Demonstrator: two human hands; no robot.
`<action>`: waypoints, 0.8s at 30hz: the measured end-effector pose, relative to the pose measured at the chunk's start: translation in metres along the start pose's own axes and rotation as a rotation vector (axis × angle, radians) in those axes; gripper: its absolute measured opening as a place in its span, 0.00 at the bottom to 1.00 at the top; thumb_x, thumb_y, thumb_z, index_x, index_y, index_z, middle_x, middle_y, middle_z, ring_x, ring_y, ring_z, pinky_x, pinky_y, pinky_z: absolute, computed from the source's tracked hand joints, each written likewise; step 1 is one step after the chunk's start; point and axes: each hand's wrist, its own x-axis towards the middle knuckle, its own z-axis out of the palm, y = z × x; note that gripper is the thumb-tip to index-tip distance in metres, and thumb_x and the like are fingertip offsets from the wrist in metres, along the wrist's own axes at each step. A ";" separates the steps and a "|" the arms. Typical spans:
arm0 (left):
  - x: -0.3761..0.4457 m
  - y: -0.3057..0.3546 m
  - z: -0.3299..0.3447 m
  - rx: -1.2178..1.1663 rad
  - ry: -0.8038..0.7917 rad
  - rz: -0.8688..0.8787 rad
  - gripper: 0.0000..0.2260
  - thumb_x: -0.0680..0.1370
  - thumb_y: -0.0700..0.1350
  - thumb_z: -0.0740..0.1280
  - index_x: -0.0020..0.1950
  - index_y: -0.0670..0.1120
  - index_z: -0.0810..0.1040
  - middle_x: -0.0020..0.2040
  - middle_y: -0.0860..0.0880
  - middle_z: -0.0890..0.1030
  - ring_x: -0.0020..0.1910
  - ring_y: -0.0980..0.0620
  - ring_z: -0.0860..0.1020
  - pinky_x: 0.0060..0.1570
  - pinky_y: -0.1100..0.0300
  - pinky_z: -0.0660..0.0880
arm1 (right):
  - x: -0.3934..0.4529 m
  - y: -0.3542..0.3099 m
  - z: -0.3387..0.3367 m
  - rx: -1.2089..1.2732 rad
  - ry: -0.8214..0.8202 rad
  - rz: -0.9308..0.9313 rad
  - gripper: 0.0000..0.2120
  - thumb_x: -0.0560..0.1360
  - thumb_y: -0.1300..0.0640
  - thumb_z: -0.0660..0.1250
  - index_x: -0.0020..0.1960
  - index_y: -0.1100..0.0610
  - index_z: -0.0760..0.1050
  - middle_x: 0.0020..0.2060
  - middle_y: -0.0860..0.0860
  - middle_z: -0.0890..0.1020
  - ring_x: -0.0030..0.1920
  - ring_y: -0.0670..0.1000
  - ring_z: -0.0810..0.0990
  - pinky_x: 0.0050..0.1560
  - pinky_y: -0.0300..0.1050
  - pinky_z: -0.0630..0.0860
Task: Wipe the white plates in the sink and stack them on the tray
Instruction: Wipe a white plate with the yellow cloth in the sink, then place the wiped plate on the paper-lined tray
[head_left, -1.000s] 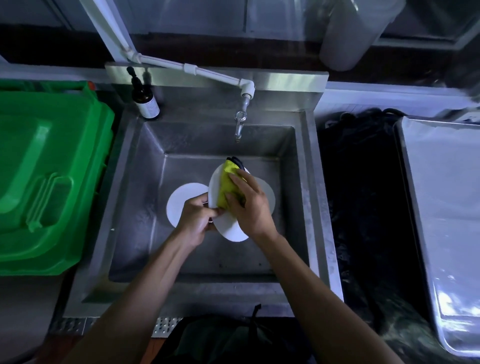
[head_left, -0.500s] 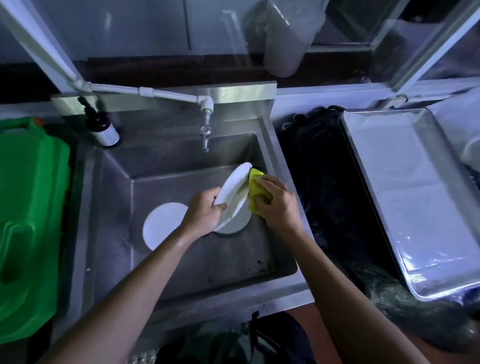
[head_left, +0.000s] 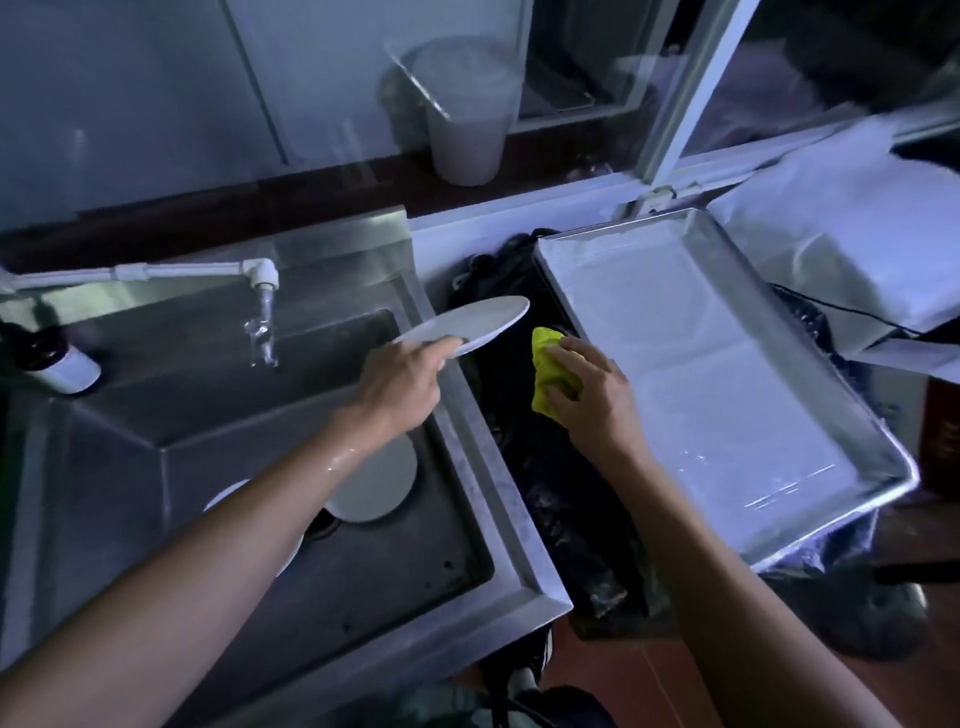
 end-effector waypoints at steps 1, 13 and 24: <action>0.013 0.013 0.005 0.008 0.011 0.028 0.23 0.70 0.29 0.67 0.60 0.48 0.83 0.42 0.42 0.86 0.36 0.35 0.82 0.31 0.51 0.75 | 0.003 0.012 -0.012 -0.003 0.013 0.013 0.24 0.72 0.62 0.72 0.67 0.53 0.79 0.69 0.51 0.76 0.64 0.60 0.76 0.63 0.55 0.75; 0.156 0.145 0.099 0.089 -0.089 0.217 0.30 0.69 0.29 0.60 0.68 0.49 0.79 0.58 0.46 0.85 0.50 0.38 0.83 0.47 0.46 0.80 | 0.030 0.140 -0.113 -0.025 0.137 0.035 0.15 0.64 0.69 0.69 0.50 0.62 0.78 0.50 0.55 0.78 0.47 0.63 0.74 0.44 0.57 0.76; 0.210 0.194 0.198 0.265 -0.317 0.194 0.25 0.77 0.33 0.57 0.71 0.51 0.73 0.67 0.48 0.78 0.63 0.41 0.78 0.59 0.49 0.75 | 0.032 0.215 -0.129 -0.011 0.208 0.133 0.17 0.68 0.70 0.69 0.54 0.58 0.79 0.54 0.47 0.75 0.48 0.63 0.74 0.50 0.55 0.76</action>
